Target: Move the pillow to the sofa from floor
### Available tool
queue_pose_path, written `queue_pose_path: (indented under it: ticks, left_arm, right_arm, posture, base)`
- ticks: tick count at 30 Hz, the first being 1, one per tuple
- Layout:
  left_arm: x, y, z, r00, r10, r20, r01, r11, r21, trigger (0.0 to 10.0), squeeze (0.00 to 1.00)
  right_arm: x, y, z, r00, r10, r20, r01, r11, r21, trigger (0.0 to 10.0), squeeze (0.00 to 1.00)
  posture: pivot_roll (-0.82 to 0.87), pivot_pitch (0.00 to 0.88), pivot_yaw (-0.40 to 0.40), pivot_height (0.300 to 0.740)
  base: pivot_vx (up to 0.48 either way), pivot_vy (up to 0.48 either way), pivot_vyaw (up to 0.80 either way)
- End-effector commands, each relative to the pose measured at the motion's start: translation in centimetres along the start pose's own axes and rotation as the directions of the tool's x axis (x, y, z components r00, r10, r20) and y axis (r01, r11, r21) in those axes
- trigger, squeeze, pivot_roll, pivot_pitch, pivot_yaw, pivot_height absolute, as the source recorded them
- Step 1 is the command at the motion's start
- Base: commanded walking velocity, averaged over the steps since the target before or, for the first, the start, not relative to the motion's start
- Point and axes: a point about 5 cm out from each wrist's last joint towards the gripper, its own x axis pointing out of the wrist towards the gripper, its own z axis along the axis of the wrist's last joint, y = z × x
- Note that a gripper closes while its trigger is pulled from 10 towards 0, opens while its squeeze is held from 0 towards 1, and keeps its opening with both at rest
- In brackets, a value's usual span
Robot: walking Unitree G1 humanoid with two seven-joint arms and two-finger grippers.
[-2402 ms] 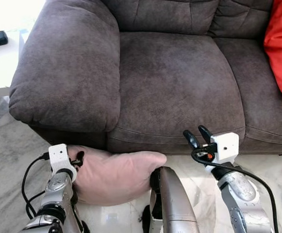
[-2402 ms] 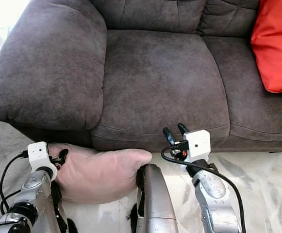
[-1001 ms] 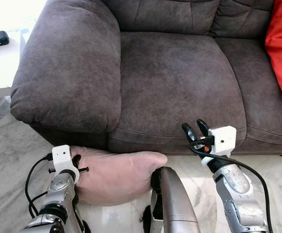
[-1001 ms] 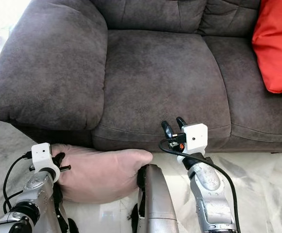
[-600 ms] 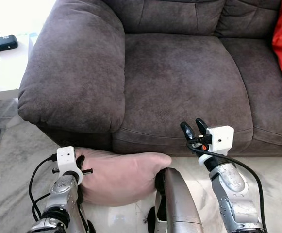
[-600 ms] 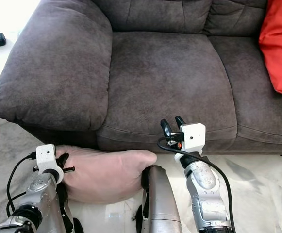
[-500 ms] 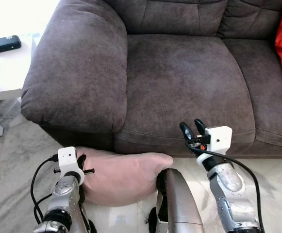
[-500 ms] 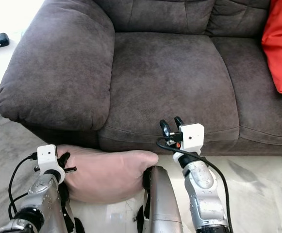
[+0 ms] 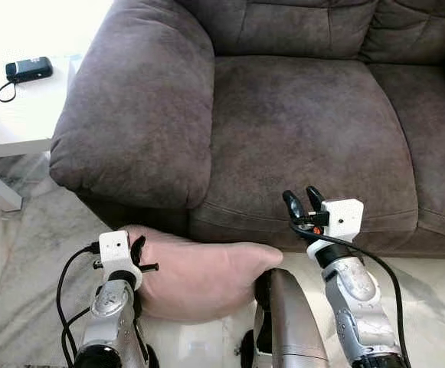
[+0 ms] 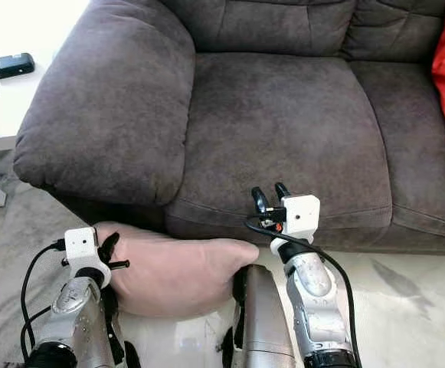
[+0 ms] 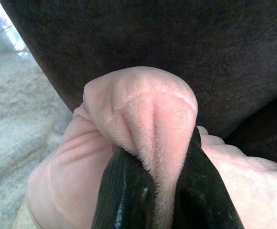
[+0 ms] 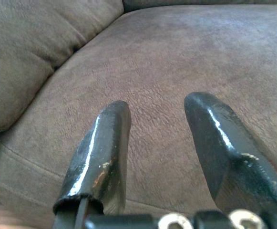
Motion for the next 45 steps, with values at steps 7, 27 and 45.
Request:
queue_pose_path:
  ticks: [7,27,45]
  left_arm:
    - [0.3,0.2,3.7,0.985,-0.002,0.175,-0.003,1.0,0.028,10.0,0.0]
    - [0.1,-0.2,3.9,0.982,-0.031,0.184,0.018,0.998,0.068,10.0,0.0]
    - [0.2,-0.3,4.2,0.98,-0.026,0.195,0.014,0.998,0.063,10.0,0.0]
  right_arm:
    - [-0.5,-0.7,-0.4,1.0,-0.028,-0.003,0.028,0.999,0.018,10.0,0.0]
    - [-0.1,-1.6,-0.1,0.992,-0.125,0.028,0.123,0.988,0.089,10.0,0.0]
    - [0.1,-1.6,-0.1,0.992,-0.125,0.029,0.121,0.988,0.099,10.0,0.0]
  posture:
    - [-0.05,0.137,-0.019,0.498]
    - [-0.05,0.112,-0.009,0.498]
    - [-0.05,0.112,-0.013,0.498]
  base:
    - [-0.104,0.0,0.0]
    - [-0.252,0.0,0.0]
    - [-0.296,0.0,0.0]
